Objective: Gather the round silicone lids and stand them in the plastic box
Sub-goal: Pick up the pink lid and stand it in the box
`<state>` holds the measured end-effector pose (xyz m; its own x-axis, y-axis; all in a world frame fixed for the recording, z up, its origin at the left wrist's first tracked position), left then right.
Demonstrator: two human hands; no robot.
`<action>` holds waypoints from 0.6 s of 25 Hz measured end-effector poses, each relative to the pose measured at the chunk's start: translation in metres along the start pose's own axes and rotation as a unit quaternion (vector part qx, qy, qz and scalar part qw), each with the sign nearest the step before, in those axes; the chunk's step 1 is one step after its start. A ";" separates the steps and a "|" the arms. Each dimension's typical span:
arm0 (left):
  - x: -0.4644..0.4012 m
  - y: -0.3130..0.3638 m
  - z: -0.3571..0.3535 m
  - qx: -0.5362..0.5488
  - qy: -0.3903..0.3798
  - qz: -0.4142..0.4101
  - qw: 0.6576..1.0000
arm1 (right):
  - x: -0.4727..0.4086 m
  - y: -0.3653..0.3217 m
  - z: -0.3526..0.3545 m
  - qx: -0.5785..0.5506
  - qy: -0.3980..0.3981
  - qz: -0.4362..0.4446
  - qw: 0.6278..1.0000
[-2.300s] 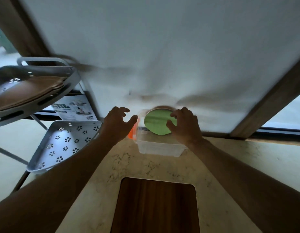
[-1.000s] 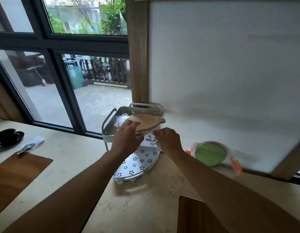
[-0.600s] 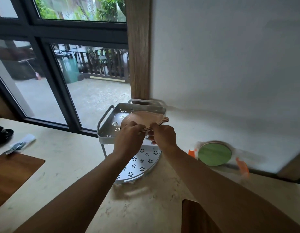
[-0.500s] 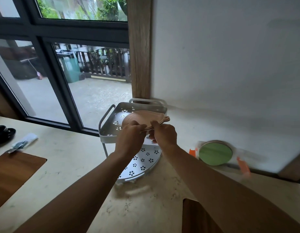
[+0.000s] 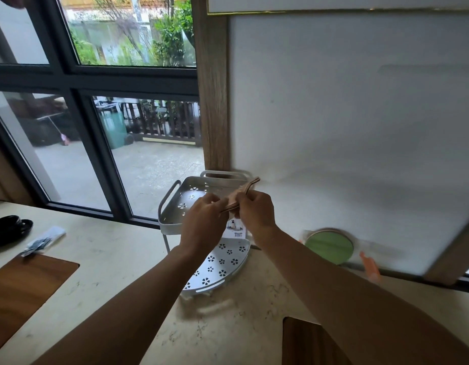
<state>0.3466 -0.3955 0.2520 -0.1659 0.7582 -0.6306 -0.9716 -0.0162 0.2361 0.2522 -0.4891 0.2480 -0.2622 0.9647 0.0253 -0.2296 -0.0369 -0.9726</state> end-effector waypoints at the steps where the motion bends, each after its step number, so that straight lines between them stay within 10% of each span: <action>1: -0.001 0.004 0.004 0.006 0.000 -0.002 1.000 | 0.003 -0.004 0.005 -0.002 0.002 0.015 1.000; 8: 0.002 0.041 0.035 0.098 -0.018 -0.078 0.992 | 0.044 -0.030 0.064 0.039 0.011 0.179 0.983; 15: 0.001 0.062 0.020 0.226 0.018 0.035 0.973 | 0.081 -0.023 0.135 0.197 -0.099 0.209 0.953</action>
<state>0.2895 -0.3835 0.2808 -0.2436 0.7421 -0.6244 -0.7857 0.2265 0.5757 0.1099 -0.4451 0.3038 -0.5703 0.7776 -0.2649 -0.3900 -0.5401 -0.7458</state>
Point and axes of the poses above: each hand's wrist, its own x-axis away from the middle knuckle, its own z-axis out of the back of the hand, y = z × x, the point moved 3 cm from there along -x, towards the middle knuckle, and after that the axes turned 8 degrees about -z, right-handed, at the moved point
